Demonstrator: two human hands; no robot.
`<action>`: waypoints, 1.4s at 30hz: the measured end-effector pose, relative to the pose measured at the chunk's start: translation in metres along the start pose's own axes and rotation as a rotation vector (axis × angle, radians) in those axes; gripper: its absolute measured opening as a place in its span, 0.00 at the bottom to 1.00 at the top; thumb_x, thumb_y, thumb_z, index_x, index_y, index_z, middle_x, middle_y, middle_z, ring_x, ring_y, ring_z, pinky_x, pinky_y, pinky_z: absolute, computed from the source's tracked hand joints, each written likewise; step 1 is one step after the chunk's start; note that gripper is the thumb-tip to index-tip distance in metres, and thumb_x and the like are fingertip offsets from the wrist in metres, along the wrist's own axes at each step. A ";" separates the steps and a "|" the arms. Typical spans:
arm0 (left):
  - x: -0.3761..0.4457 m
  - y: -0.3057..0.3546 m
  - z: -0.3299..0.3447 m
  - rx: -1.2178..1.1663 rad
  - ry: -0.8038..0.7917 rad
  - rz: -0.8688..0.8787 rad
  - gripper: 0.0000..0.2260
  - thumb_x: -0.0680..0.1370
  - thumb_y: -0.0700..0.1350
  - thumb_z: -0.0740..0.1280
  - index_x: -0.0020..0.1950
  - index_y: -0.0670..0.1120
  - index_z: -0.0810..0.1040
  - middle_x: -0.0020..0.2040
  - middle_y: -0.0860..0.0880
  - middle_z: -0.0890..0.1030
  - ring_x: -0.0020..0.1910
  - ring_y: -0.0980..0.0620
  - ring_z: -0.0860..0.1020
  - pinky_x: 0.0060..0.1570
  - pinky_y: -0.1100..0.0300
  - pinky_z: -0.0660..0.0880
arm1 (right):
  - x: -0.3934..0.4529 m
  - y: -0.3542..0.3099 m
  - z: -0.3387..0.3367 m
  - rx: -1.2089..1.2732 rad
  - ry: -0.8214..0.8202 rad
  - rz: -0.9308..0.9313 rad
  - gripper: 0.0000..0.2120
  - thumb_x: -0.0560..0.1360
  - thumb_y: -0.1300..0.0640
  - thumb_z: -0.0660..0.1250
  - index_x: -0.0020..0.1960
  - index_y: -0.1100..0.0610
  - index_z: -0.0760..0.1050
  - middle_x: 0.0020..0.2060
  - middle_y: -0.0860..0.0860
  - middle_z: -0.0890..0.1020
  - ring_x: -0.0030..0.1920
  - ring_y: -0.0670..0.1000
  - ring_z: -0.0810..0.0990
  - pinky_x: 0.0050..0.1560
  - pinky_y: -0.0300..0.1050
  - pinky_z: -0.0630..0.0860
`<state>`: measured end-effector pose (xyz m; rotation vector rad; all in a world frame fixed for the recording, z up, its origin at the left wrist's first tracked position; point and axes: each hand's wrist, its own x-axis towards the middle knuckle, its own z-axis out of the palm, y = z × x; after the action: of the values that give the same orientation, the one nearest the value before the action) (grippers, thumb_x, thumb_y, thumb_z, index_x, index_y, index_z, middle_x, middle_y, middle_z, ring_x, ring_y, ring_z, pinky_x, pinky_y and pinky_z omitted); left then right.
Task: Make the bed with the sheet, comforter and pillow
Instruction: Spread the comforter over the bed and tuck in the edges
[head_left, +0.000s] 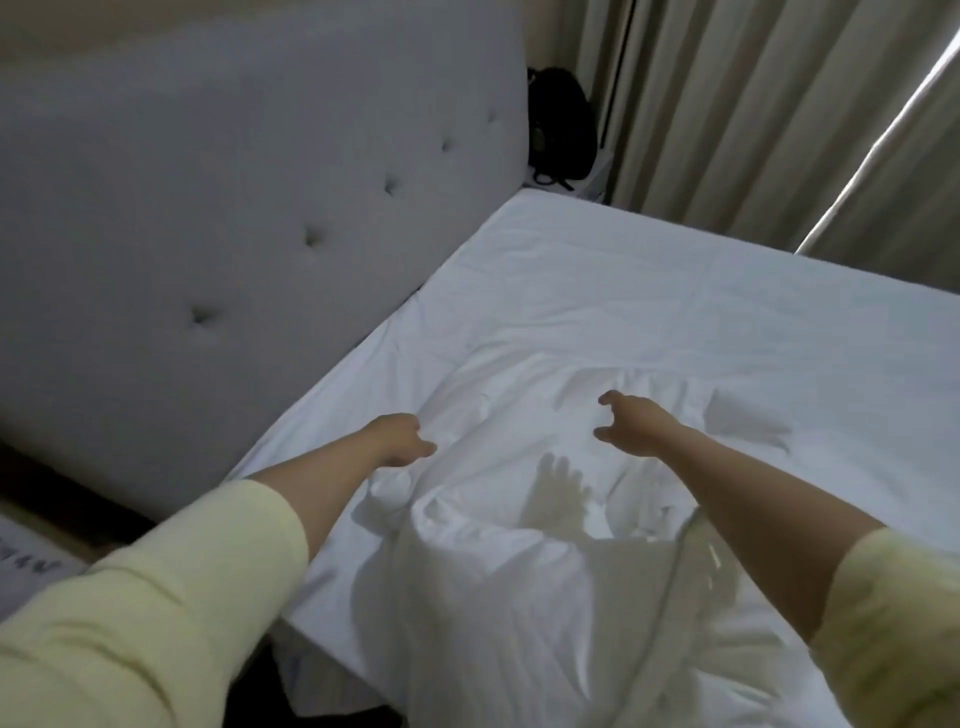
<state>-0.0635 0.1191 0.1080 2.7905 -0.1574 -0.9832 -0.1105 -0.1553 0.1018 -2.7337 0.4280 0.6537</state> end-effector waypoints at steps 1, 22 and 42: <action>0.027 0.002 0.002 -0.076 -0.017 -0.003 0.29 0.80 0.54 0.61 0.75 0.41 0.59 0.75 0.43 0.64 0.72 0.44 0.66 0.67 0.57 0.64 | 0.019 0.004 0.005 -0.012 0.000 0.036 0.28 0.78 0.53 0.62 0.75 0.57 0.57 0.70 0.57 0.69 0.69 0.57 0.69 0.66 0.49 0.68; 0.299 -0.017 0.118 -0.295 -0.170 0.034 0.21 0.77 0.51 0.65 0.67 0.43 0.72 0.66 0.44 0.76 0.63 0.46 0.75 0.61 0.59 0.72 | 0.246 0.051 0.145 -0.150 -0.170 0.348 0.18 0.78 0.54 0.59 0.66 0.60 0.71 0.64 0.57 0.76 0.65 0.57 0.74 0.66 0.51 0.69; 0.266 0.105 -0.259 -0.354 0.297 0.328 0.44 0.71 0.52 0.73 0.78 0.45 0.49 0.78 0.43 0.52 0.77 0.43 0.52 0.75 0.51 0.55 | 0.181 -0.030 -0.249 0.684 0.564 0.186 0.23 0.75 0.63 0.66 0.67 0.64 0.66 0.54 0.57 0.75 0.44 0.56 0.77 0.36 0.37 0.76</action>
<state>0.3017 0.0087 0.1651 2.4426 -0.3481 -0.4609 0.1505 -0.2536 0.2342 -2.1747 0.8521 -0.2305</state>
